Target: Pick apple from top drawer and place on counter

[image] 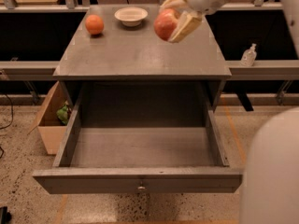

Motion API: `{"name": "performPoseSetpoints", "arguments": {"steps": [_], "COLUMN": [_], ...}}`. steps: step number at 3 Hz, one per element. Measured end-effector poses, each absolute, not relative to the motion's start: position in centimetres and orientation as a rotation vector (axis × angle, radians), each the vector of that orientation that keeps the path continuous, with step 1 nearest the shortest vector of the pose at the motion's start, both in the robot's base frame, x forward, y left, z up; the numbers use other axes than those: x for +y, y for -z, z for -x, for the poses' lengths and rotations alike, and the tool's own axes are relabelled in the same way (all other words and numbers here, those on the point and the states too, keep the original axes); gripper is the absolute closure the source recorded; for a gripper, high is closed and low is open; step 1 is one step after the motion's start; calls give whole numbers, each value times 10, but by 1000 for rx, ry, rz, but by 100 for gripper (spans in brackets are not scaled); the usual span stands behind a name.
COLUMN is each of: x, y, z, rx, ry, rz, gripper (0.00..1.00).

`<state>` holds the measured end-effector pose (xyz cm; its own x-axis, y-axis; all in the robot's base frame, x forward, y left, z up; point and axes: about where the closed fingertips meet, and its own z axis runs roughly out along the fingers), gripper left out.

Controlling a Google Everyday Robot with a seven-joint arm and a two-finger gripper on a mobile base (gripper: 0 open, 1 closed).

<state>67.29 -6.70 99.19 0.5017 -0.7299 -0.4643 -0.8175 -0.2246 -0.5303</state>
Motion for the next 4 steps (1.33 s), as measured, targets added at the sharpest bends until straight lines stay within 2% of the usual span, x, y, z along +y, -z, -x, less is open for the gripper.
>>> {"name": "performPoseSetpoints", "arguments": {"steps": [1,2,3,4], "x": [-56,-57,-56,-51], "y": [-969,-934,-895,-876], "z": [-705,-733,-747,-754], "rx": [1296,1370,1458,1513], "ry": [-1,69,40,-1], "rz": [2115,2182,2225,2236], "gripper": [100,100,82,59]}}
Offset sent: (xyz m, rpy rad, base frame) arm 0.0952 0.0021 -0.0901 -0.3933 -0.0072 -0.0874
